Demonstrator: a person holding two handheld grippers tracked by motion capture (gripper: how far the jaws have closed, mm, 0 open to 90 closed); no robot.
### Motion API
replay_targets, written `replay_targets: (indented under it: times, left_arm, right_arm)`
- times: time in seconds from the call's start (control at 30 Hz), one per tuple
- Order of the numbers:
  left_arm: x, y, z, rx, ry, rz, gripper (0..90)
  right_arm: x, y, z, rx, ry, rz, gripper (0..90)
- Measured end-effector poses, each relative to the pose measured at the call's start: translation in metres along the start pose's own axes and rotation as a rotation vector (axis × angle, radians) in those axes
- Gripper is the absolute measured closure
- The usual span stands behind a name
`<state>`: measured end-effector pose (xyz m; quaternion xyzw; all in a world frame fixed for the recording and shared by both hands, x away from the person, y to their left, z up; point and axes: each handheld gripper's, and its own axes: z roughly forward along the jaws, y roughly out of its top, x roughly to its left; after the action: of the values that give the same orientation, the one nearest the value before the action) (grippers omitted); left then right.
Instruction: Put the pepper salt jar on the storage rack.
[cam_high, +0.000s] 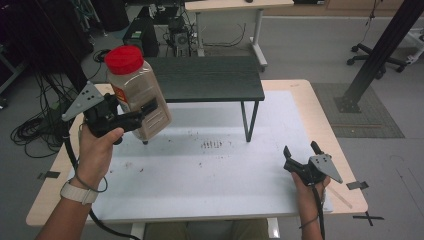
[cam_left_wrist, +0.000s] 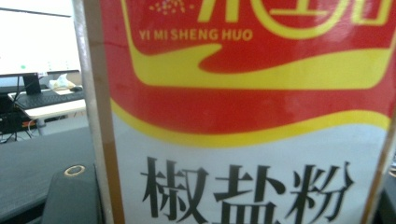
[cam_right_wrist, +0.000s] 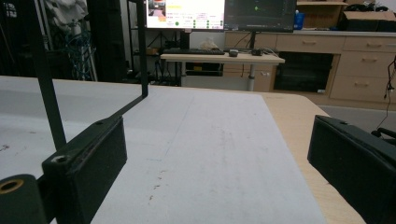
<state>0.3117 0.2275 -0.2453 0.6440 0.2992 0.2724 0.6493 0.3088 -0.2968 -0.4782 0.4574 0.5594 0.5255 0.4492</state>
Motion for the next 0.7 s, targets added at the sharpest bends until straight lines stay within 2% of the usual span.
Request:
replay_targets:
  times: [0.33,0.7]
  left_arm:
    - [0.003,0.013,0.012,-0.006,-0.008,0.003,25.0]
    - [0.01,0.025,0.039,-0.008,-0.019,0.007,24.9]
  right_arm:
    - [0.0,0.0,0.0,0.003,-0.003,0.006,4.6]
    - [0.0,0.0,0.0,0.006,-0.002,0.009,4.6]
